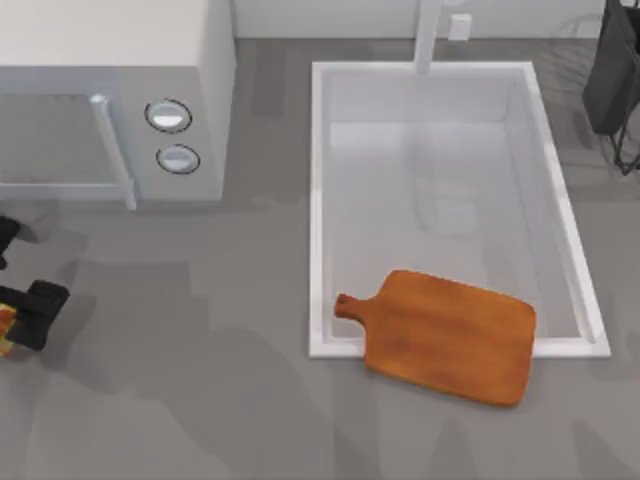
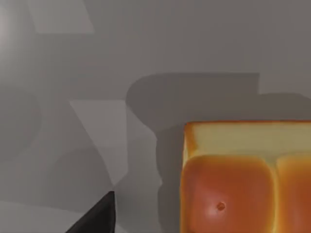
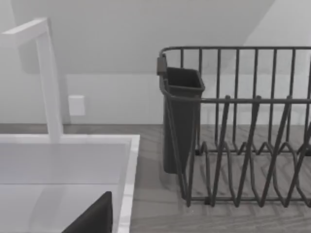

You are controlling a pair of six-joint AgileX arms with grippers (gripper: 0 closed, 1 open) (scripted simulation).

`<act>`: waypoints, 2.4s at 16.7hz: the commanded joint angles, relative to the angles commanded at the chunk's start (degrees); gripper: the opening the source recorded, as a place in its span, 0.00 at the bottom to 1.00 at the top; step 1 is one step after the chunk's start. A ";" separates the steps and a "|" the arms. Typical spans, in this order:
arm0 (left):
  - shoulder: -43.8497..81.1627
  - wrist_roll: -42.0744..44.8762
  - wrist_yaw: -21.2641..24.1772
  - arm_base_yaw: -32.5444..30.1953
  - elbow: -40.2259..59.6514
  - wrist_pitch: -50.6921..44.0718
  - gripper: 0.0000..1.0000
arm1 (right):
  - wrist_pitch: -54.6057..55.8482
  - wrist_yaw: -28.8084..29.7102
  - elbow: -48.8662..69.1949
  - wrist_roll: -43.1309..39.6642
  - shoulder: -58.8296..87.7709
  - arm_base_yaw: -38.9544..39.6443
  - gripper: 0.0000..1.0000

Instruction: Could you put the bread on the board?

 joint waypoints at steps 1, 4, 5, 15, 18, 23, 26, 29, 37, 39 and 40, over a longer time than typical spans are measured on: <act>0.00 0.00 0.00 0.00 0.00 0.00 1.00 | 0.00 0.00 0.00 0.00 0.00 0.00 1.00; 0.00 0.00 0.00 0.00 0.00 0.00 0.92 | 0.00 0.00 0.00 0.00 0.00 0.00 1.00; 0.00 0.00 0.00 0.00 0.00 0.00 0.85 | 0.00 0.00 0.00 0.00 0.00 0.00 1.00; 0.00 0.00 0.00 0.00 0.00 0.00 0.10 | 0.00 0.00 0.00 0.00 0.00 0.00 1.00; 0.00 0.00 0.00 0.00 0.00 0.00 0.00 | 0.00 0.00 0.00 0.00 0.00 0.00 1.00; 0.00 0.00 0.00 0.00 0.00 0.00 0.00 | 0.00 0.00 0.00 0.00 0.00 0.00 1.00; -2.12 -0.13 0.39 0.03 0.25 -1.82 0.00 | 0.00 0.00 0.00 0.00 0.00 0.00 1.00; -4.81 2.52 -0.96 0.23 -0.04 -5.78 0.00 | 0.00 0.00 0.00 0.00 0.00 0.00 1.00; -12.62 5.68 -2.54 -0.98 9.02 -22.74 0.00 | 0.00 0.00 0.00 0.00 0.00 0.00 1.00; -11.99 2.92 -1.25 -0.63 11.62 -24.08 0.00 | 0.00 0.00 0.00 0.00 0.00 0.00 1.00; -11.35 1.47 -0.57 -0.40 12.69 -24.30 0.00 | 0.00 0.00 0.00 0.00 0.00 0.00 1.00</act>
